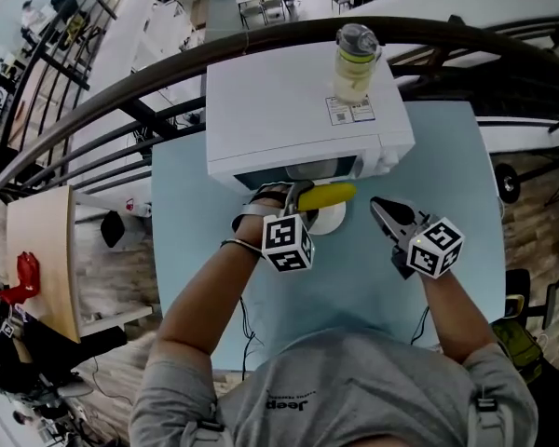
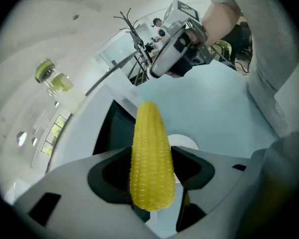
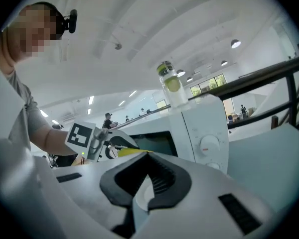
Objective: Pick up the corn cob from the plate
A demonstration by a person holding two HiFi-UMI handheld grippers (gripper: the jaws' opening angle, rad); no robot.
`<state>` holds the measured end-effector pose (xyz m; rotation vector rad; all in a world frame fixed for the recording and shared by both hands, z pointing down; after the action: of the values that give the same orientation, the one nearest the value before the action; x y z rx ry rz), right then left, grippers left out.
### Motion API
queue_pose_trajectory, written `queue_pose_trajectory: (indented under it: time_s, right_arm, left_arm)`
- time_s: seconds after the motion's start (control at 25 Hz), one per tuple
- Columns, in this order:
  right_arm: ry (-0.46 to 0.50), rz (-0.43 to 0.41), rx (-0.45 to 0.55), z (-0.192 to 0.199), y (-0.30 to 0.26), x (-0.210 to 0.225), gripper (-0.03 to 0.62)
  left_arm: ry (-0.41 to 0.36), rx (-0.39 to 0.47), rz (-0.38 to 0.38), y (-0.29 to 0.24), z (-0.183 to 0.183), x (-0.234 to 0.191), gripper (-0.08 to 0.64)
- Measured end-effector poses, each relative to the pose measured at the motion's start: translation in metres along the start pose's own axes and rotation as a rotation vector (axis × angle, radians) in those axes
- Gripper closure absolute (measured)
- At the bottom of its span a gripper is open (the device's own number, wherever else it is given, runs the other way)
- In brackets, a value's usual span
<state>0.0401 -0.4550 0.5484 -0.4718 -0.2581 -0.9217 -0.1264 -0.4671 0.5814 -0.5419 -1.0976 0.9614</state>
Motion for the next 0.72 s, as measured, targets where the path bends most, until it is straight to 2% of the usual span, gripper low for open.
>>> queue_pose_trajectory:
  time_s: [0.28, 0.48, 0.72]
  right_arm:
    - [0.116, 0.051, 0.101, -0.078, 0.001, -0.028, 0.577]
    - [0.188, 0.081, 0.163, -0.129, 0.006, -0.063, 0.577]
    - [0.252, 0.111, 0.225, -0.165, 0.028, -0.095, 0.577]
  left_arm:
    - [-0.012, 0.066, -0.143, 0.073, -0.019, -0.047, 0.299]
    - [-0.033, 0.096, -0.239, 0.132, -0.024, -0.08, 0.298]
    - [-0.058, 0.16, -0.318, 0.187, -0.05, -0.1, 0.298]
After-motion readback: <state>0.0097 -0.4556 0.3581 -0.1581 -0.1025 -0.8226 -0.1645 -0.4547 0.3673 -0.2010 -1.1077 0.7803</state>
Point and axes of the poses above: the fingertips, and each gripper's own axes: y backward along the fingers, x to its right, z out of its underside, the point moved 5 cm from there along y, backward along the fingers, and after that the axes turned 3 degrees about -z, right-handed, at the moved point
